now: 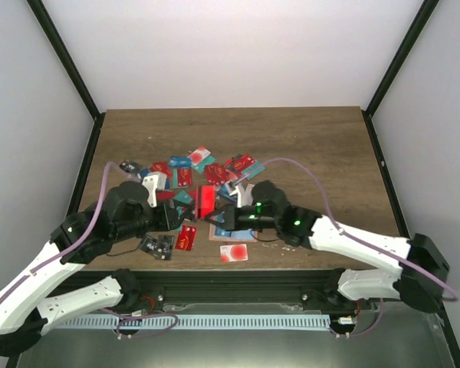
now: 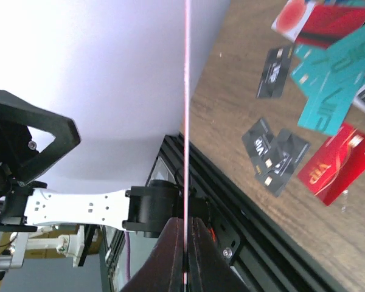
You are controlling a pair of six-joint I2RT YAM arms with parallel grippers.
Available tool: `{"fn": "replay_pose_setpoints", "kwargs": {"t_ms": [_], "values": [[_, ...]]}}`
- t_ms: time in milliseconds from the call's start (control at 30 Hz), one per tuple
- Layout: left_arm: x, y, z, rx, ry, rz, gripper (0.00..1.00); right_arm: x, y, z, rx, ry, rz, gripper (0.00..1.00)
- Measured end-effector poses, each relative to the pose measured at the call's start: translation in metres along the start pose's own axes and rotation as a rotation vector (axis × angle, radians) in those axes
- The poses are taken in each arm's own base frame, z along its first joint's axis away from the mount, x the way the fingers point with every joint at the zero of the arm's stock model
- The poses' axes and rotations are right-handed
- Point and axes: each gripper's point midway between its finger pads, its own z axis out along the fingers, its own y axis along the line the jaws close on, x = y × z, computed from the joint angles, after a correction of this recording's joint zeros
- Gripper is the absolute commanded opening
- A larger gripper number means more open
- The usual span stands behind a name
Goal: Put the credit cards into the card holder
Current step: Pick up the credit card from the center of the board, then insert the credit card into the card holder.
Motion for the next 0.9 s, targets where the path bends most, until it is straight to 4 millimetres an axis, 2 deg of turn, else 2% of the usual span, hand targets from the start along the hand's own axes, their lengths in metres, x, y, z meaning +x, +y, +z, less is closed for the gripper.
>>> {"fn": "replay_pose_setpoints", "kwargs": {"t_ms": [100, 200, 300, 400, 533, 667, 900], "values": [[-0.014, -0.031, 0.002, 0.104, -0.015, 0.034, 0.52, -0.017, -0.003, -0.031, -0.036, -0.049, -0.008, 0.01], [-0.021, -0.056, 0.007, 0.204, -0.012, 0.058, 0.52, -0.028, -0.003, -0.053, -0.075, -0.075, -0.013, 0.01], [-0.028, -0.077, 0.018, 0.290, 0.008, 0.066, 0.52, -0.034, 0.007, -0.073, -0.131, -0.090, -0.030, 0.01], [-0.038, -0.091, 0.026, 0.369, 0.023, 0.056, 0.53, -0.039, 0.024, -0.091, -0.202, -0.105, -0.066, 0.01], [-0.056, -0.102, 0.028, 0.460, 0.012, 0.042, 0.52, -0.037, 0.043, -0.105, -0.272, -0.103, -0.098, 0.01], [-0.070, -0.111, 0.023, 0.550, 0.005, 0.040, 0.44, -0.037, 0.056, -0.115, -0.319, -0.105, -0.114, 0.01], [-0.066, -0.131, 0.012, 0.701, 0.026, 0.076, 0.34, -0.036, 0.066, -0.118, -0.369, -0.089, -0.119, 0.01]]}}
